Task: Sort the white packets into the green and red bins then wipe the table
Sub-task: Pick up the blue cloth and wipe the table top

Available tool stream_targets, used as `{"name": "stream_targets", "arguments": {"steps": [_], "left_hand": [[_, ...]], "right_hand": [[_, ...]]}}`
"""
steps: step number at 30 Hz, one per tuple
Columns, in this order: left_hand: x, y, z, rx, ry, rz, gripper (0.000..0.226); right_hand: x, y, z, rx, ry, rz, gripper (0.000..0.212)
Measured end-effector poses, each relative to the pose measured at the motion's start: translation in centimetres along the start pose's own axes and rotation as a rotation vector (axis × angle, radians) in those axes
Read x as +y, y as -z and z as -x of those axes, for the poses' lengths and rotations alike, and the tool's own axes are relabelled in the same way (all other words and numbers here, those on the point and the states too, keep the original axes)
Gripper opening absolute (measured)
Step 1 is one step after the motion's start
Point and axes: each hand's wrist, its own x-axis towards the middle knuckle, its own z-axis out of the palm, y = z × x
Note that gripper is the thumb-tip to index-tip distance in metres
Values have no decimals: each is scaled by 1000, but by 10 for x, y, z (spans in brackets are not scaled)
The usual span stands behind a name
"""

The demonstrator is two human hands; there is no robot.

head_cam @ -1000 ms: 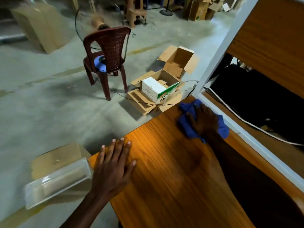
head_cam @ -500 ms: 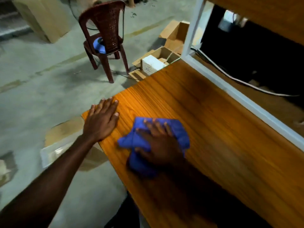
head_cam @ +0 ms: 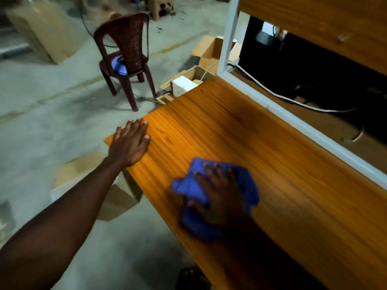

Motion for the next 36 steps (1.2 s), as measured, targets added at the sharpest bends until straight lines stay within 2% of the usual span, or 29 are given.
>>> {"name": "stream_targets", "arguments": {"steps": [2,5,9,14,16,18,19,21,25,26,28,30,32,34,36], "left_hand": [[5,1,5,-16,8,0,68],[35,1,26,-71,-26,-9,75],[114,-16,86,-98,-182,-21,80],[218,-50,154,-94,-340,-34,80],[243,-60,165,-58,-323,-40,78],[246,-59,164,-47,-291,-62,79],[246,-58,164,-49,-286,-68,80],[246,-56,162,-67,-283,-85,81],[251,-55,164,-61,-261,-88,81],[252,-54,164,-62,-258,-87,81],[252,-53,165,-67,-257,-91,80],[252,-54,165,-47,-264,-96,80],[253,-54,165,-29,-274,-104,81],[253,-54,165,-6,-281,-103,81],[254,-53,166,5,-282,-88,82]], "right_hand": [[-55,-10,47,-43,155,-13,77],[-49,-6,64,-81,162,15,75],[63,14,52,-79,-157,81,74],[232,64,66,-33,-655,181,89],[279,82,80,-35,-749,181,95],[289,85,85,-43,-770,168,97],[274,81,88,-45,-741,150,95],[215,61,107,-42,-550,130,88],[32,26,223,-52,55,-26,78],[10,26,249,-97,163,-49,77],[23,26,268,-112,241,-42,73],[87,31,257,-54,98,3,69],[173,49,238,-4,-162,87,71],[258,75,231,-45,-425,159,80],[324,100,234,-62,-592,188,88]]}}
